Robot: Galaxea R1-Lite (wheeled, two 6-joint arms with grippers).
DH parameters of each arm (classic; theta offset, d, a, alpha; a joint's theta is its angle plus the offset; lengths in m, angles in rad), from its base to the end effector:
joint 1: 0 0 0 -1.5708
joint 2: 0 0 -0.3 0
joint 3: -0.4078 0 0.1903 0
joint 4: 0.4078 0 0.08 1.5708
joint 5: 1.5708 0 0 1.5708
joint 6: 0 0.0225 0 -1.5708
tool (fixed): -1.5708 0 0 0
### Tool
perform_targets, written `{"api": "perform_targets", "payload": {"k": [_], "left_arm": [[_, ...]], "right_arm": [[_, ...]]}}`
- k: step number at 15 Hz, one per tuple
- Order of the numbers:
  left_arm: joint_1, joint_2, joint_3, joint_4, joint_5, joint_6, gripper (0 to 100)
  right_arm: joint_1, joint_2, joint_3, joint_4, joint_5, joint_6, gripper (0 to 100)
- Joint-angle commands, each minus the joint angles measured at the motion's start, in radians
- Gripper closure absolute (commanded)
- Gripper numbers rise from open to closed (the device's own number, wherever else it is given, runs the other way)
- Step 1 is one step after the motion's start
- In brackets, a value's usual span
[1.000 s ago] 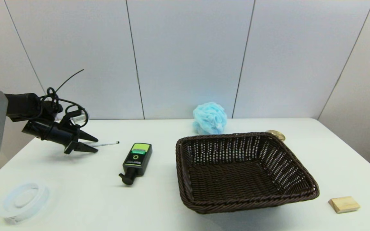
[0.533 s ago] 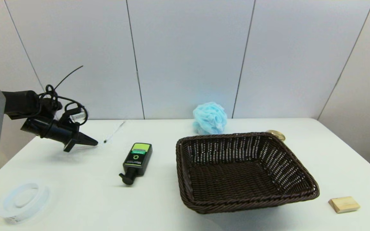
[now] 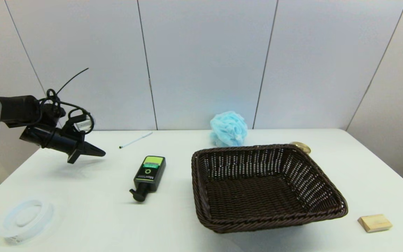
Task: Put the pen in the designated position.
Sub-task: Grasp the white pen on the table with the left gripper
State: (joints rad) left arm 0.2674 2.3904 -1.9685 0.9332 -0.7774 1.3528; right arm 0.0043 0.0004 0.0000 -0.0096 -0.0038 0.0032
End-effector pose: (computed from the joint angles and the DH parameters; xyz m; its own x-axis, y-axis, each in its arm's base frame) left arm 0.4190 0.0984 0.1083 0.3325 -0.6362 -0.6962 0.9104 0.4092 0.0608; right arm -0.0228 -0.0002 0.0765 1.0000 0.0005 0.0092 -0.0005 1.0000 0.0032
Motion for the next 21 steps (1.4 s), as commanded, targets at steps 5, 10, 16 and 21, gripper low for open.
{"api": "perform_targets", "payload": {"k": [5,10,16,21], "left_arm": [[-0.008,-0.016,0.002,0.006,-0.009,0.011,100],[-0.007,-0.022,0.005,0.006,-0.009,0.014,0],[-0.008,-0.034,0.005,0.003,-0.009,0.012,0],[-0.048,-0.02,0.002,0.001,-0.023,0.006,0]], "right_arm": [[0.0,0.001,0.002,-0.001,0.001,0.0,0],[0.0,0.001,0.002,-0.001,0.001,0.0,0],[0.0,0.001,0.002,-0.001,-0.001,0.0,0],[0.0,0.001,0.002,-0.001,0.001,0.0,0]]}}
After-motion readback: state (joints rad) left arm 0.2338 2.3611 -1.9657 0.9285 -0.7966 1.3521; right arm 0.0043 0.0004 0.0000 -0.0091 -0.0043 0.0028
